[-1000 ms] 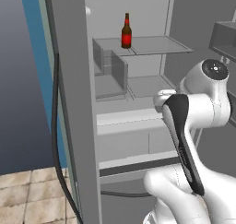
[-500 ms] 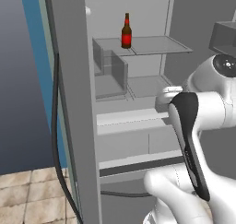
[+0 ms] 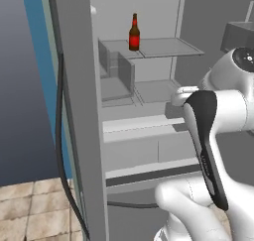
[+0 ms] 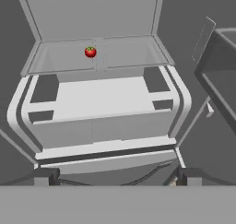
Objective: Place the beer and liquor on the top shelf of the fridge to keep them out of children's reach, and place the tomato on lower shelves for easy access.
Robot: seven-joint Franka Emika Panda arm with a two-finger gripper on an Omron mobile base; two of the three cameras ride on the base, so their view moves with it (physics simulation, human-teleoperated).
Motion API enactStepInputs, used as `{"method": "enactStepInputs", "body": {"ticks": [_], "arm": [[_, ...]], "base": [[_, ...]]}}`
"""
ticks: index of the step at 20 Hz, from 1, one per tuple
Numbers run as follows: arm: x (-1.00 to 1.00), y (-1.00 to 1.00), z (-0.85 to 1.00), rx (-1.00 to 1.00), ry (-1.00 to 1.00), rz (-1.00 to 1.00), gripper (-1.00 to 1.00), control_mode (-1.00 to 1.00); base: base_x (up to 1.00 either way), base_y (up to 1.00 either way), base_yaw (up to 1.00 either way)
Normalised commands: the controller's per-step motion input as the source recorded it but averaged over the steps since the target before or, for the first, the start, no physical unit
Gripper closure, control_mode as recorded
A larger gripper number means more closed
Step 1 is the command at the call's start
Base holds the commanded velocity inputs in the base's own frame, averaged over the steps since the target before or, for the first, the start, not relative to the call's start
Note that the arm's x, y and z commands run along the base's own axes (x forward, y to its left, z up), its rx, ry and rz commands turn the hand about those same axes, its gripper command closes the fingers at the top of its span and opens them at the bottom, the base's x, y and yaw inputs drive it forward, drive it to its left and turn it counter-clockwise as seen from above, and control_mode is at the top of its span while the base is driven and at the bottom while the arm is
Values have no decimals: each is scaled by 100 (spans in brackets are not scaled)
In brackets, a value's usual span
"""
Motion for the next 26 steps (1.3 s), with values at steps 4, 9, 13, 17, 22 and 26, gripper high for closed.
{"method": "enactStepInputs", "body": {"ticks": [4, 9, 13, 17, 22, 26], "arm": [[0, 0, 0, 0, 0, 0, -100, 100], [0, 0, 0, 0, 0, 0, -100, 100], [0, 0, 0, 0, 0, 0, -100, 100], [0, 0, 0, 0, 0, 0, -100, 100], [0, 0, 0, 0, 0, 0, -100, 100], [0, 0, 0, 0, 0, 0, -100, 100]], "base": [[-59, 0, -20], [-53, 17, -33], [-33, 42, -39], [-31, 59, -48], [-45, 69, -50], [-73, 74, -46]]}}
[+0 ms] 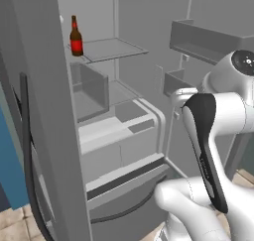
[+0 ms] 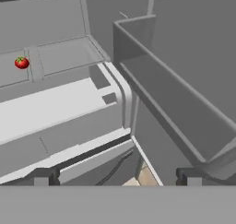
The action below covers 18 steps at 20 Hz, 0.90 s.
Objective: Place the beer and liquor on the top shelf of the fridge to keep them out of children's reach, and place the tomato on lower shelves for easy access.
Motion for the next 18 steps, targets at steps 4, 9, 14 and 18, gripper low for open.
{"method": "enactStepInputs", "body": {"ticks": [4, 9, 14, 18], "arm": [[0, 0, 0, 0, 0, 0, -100, 100], [0, 0, 0, 0, 0, 0, -100, 100], [0, 0, 0, 0, 0, 0, -100, 100], [0, 0, 0, 0, 0, 0, -100, 100]], "base": [[-97, 82, -40], [-100, 91, -37], [-100, 99, -36], [-100, 99, -37]]}}
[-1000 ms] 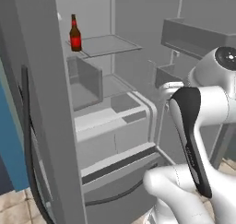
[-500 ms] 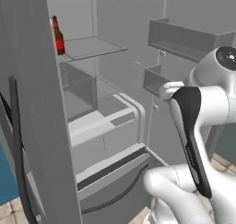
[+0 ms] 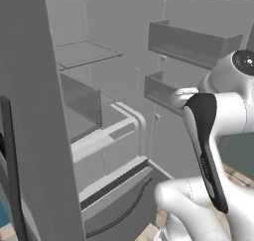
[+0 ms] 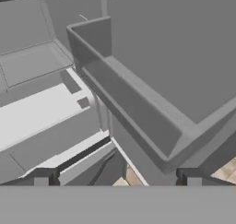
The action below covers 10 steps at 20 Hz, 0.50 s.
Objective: Place the beer and liquor on the top shelf of the fridge to keep them out of children's reach, and place the tomato on lower shelves for easy access.
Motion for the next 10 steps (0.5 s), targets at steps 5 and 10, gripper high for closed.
{"method": "enactStepInputs", "body": {"ticks": [5, 10], "arm": [[0, 0, 0, 0, 0, 0, -100, 100], [0, 0, 0, 0, 0, 0, -100, 100]], "base": [[-100, 79, -47], [-100, 48, -57]]}}
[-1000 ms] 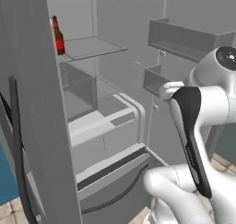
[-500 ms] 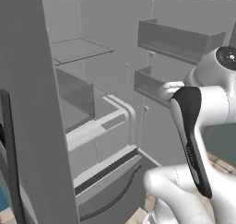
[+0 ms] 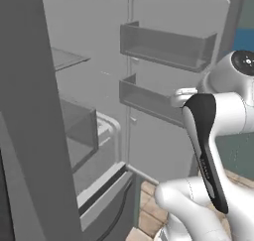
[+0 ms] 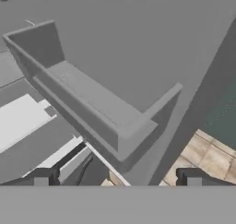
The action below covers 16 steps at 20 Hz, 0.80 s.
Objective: Place the beer and liquor on the top shelf of the fridge to keep them out of children's reach, and place the tomato on lower shelves for easy access.
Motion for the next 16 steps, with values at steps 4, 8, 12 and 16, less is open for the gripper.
{"method": "enactStepInputs", "body": {"ticks": [4, 8, 12, 16], "arm": [[0, 0, 0, 0, 0, 0, -100, 100], [0, 0, 0, 0, 0, 0, -100, 100], [0, 0, 0, 0, 0, 0, -100, 100], [0, 0, 0, 0, 0, 0, -100, 100]], "base": [[-100, 25, -64], [-81, 5, -70], [-24, 0, -74], [0, -1, -70]]}}
